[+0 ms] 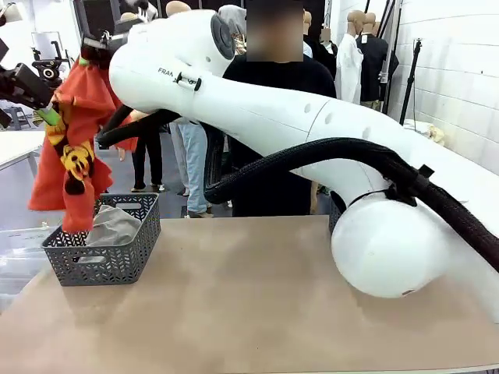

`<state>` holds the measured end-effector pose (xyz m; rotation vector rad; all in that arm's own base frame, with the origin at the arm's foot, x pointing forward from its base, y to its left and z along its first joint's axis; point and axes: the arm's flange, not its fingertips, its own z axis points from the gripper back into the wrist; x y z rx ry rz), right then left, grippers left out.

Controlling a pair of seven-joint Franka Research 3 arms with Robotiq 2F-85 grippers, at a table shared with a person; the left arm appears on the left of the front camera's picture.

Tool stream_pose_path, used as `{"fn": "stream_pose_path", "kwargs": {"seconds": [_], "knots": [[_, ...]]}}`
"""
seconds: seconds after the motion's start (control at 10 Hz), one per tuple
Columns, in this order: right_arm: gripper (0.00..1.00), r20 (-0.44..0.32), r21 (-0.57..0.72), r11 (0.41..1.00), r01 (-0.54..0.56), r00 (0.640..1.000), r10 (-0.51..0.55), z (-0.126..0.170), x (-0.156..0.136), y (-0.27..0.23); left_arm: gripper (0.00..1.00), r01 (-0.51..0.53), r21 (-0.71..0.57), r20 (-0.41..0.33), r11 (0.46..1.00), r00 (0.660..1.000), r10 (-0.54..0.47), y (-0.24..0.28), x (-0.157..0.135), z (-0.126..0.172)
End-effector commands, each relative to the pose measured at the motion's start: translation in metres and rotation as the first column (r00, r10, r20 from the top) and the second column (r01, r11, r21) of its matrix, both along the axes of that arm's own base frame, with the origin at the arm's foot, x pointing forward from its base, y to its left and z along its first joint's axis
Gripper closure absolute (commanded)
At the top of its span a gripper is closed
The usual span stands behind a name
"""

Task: Sort the tops and bottoms.
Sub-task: Sort the clothes according to human instructions.

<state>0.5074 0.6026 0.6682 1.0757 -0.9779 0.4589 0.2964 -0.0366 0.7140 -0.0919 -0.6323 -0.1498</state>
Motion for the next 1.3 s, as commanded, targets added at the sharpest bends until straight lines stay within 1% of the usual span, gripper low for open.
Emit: {"fn": "stream_pose_path", "kwargs": {"seconds": [0.0,0.2,0.3,0.4,0.5,0.8,0.9,1.0,1.1,1.2], "knots": [[1.00,-0.128,0.005,0.999,-0.047,0.991,0.047,-0.019,0.090,0.087,0.00,0.007,-0.005,-0.001,1.000,1.000,-0.007,0.001,-0.001,0.000],[1.00,-0.154,-0.037,0.999,-0.033,0.988,0.027,-0.094,0.105,0.107,0.00,0.007,-0.005,-0.001,1.000,1.000,-0.007,0.001,-0.001,0.000],[1.00,-0.156,-0.052,0.998,-0.029,0.987,0.021,-0.118,0.108,0.110,0.00,0.007,-0.005,-0.001,1.000,1.000,-0.007,0.001,-0.001,0.000],[1.00,-0.159,-0.071,0.997,-0.023,0.987,0.011,-0.132,0.112,0.110,0.00,0.007,-0.005,-0.001,1.000,1.000,-0.007,0.001,-0.001,0.000],[1.00,-0.192,-0.075,0.997,-0.020,0.981,0.005,-0.149,0.040,0.030,0.00,0.007,-0.005,-0.001,1.000,1.000,-0.007,0.001,-0.001,0.000],[1.00,-0.192,-0.075,0.997,-0.020,0.981,0.005,-0.149,0.040,0.030,0.00,0.007,-0.005,-0.001,1.000,1.000,-0.007,0.001,-0.001,0.000],[1.00,-0.185,-0.080,0.997,-0.015,0.983,0.000,-0.157,0.041,0.030,0.00,0.007,-0.005,-0.001,1.000,1.000,-0.007,0.001,-0.001,0.000],[1.00,-0.215,-0.112,0.992,-0.063,0.976,0.038,-0.171,0.048,0.041,0.00,0.007,-0.005,-0.001,1.000,1.000,-0.007,0.001,-0.001,0.000],[1.00,-0.237,-0.112,0.981,-0.158,0.963,0.127,-0.195,0.063,0.057,0.00,0.007,-0.005,-0.001,1.000,1.000,-0.007,0.001,-0.001,0.000],[1.00,-0.264,-0.120,0.973,-0.195,0.951,0.158,-0.217,0.074,0.069,0.00,0.007,-0.005,-0.001,1.000,1.000,-0.007,0.001,-0.001,0.000]]}}
